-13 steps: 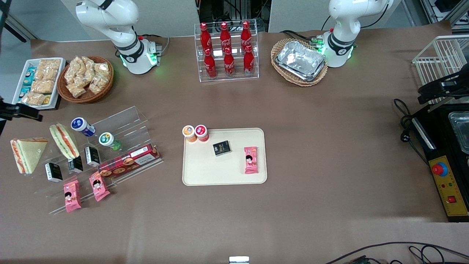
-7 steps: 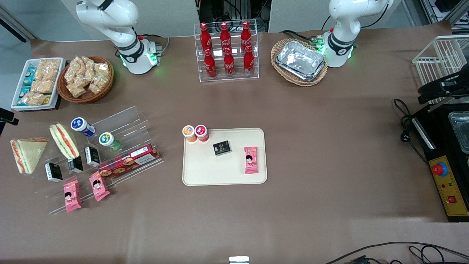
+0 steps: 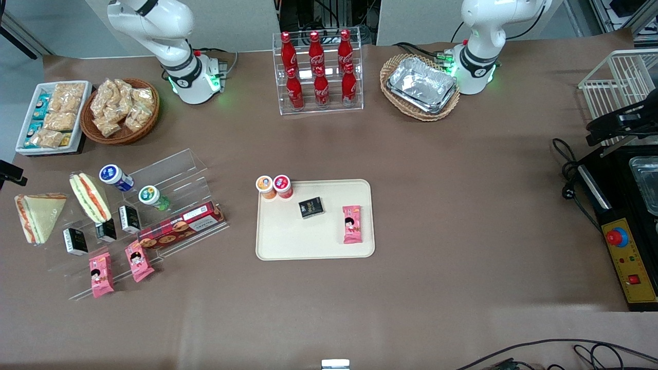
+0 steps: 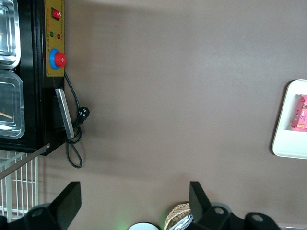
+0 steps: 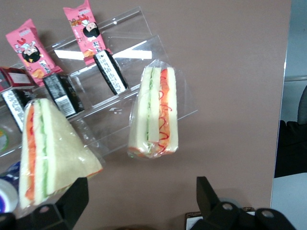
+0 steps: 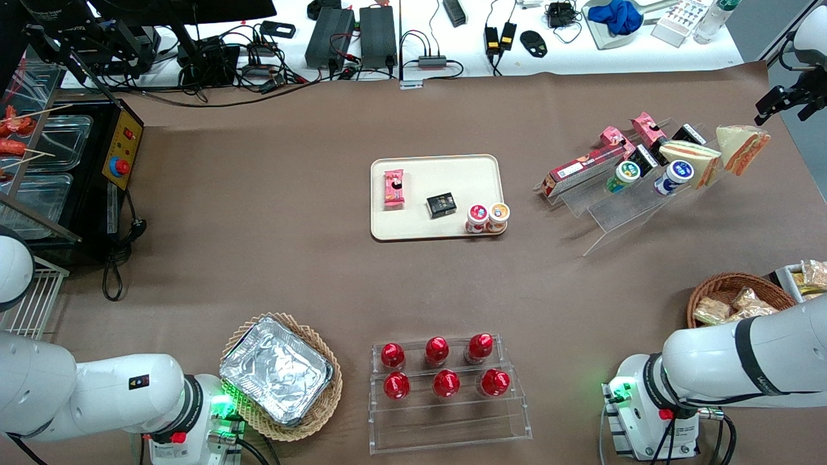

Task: Place sandwich on tray
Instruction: 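Lower the right gripper and grasp the wrapped sandwich with red filling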

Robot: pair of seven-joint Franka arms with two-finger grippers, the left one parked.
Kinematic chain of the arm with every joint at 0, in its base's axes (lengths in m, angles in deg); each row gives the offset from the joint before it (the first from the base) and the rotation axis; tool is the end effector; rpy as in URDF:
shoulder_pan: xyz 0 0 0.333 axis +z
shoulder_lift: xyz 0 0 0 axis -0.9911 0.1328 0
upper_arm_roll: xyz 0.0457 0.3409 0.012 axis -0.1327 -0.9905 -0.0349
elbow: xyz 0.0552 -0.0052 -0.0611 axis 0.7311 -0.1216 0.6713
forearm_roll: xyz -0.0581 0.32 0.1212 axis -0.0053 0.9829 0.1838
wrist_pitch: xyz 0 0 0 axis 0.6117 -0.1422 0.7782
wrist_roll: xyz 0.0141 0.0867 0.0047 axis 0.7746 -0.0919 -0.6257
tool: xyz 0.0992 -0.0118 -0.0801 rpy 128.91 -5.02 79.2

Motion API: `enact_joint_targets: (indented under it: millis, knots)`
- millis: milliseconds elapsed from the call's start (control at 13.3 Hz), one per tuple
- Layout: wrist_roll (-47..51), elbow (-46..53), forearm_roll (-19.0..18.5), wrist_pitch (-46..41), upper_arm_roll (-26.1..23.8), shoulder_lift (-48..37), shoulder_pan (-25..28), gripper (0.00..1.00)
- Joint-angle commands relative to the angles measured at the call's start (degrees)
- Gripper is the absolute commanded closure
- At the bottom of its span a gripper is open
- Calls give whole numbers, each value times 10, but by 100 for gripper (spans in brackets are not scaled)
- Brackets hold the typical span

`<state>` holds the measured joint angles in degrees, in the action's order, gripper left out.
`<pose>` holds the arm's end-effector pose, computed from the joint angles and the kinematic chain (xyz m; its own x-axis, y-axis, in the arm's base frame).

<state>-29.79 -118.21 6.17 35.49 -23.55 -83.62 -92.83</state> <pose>0.4769 -0.2653 0.5047 0.9999 -0.0092 0.0066 -0.0098 -0.9961 0.0877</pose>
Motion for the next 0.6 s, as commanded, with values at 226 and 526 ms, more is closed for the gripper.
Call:
enact_joint_targets:
  millis: [226, 526]
  knots:
    - [-10, -41, 5, 104, -2, 30, -10, 0]
    - [-10, -57, 29, 147, -2, 54, -15, 0]
